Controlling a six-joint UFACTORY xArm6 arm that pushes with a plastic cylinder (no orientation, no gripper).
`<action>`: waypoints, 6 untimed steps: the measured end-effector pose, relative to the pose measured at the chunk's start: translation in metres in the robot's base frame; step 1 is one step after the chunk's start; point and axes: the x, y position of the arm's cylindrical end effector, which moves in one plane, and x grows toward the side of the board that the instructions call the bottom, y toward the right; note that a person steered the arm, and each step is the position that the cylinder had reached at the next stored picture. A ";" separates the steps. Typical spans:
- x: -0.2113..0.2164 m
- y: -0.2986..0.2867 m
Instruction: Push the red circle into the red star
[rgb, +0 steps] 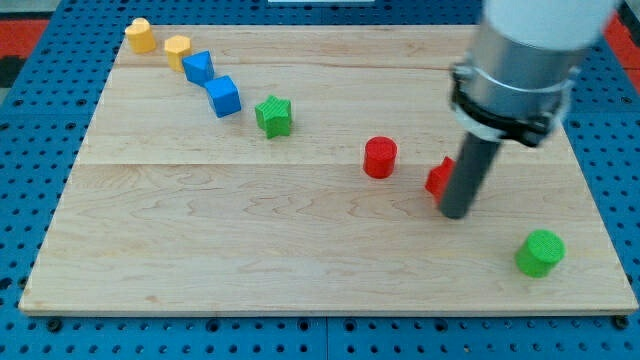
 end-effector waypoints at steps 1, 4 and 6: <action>-0.027 -0.046; -0.071 -0.088; -0.012 -0.053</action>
